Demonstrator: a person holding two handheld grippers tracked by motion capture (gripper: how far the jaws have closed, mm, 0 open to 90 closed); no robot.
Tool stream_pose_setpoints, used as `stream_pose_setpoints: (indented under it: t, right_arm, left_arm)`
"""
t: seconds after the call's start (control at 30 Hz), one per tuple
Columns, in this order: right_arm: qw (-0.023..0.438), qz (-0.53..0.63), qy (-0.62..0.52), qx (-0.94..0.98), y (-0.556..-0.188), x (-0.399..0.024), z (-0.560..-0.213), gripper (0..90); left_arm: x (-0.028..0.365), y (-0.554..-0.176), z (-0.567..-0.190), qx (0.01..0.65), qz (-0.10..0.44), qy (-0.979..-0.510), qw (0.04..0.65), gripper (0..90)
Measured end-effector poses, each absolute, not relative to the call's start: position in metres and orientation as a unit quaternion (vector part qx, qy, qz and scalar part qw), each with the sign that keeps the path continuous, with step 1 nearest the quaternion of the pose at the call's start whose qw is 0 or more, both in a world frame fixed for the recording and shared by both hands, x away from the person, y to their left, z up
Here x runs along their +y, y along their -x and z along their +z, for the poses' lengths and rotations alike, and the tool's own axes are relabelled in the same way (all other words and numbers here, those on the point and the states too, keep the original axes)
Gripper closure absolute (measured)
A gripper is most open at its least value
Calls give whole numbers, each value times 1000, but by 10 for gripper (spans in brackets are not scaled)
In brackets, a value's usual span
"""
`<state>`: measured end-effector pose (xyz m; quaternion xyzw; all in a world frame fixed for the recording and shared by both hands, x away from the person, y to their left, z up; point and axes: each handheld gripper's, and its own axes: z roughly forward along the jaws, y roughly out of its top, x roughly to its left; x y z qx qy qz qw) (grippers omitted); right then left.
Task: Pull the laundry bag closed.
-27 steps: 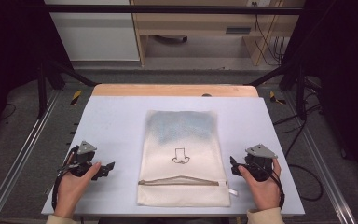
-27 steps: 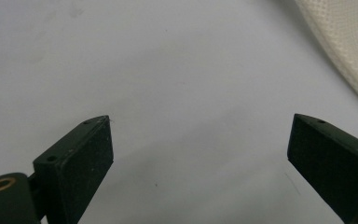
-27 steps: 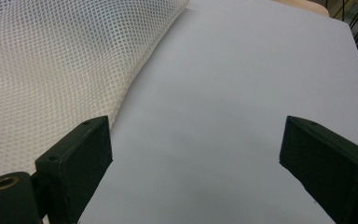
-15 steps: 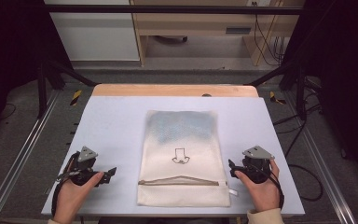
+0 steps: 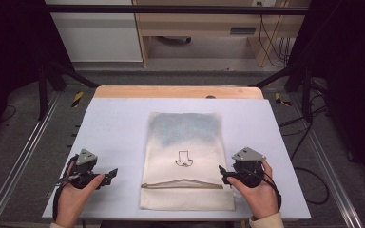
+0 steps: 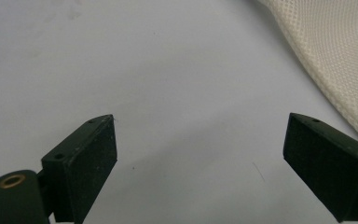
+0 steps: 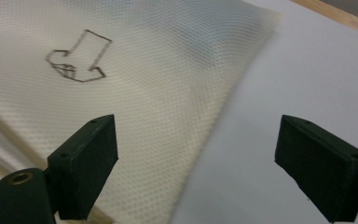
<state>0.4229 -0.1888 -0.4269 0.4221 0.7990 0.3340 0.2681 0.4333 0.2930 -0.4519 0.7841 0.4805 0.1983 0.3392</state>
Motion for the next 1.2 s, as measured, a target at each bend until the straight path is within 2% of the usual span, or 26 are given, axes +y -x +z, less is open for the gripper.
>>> stream_pose_setpoints:
  t: [0.17,0.33,0.73,0.97,1.2]
  right_arm:
    - [247,342,-389,819,-421,-169,-421,135]
    - [236,339,-345,843,-421,-138,-412,213]
    - [183,317,-262,893,-424,-74,-406,266]
    - [168,305,-229,909,-427,-50,-403,366]
    - [139,299,-202,922,-433,-31,-408,401]
  left_arm:
    - [293,-436,-457,484,195,-786,331,93]
    - [292,-436,-457,481,192,-791,324,93]
    - [293,-435,-458,481,194,-795,313,90]
    - [296,-435,-457,484,196,-790,321,60]
    - [296,-435,-458,484,195,-795,310,50]
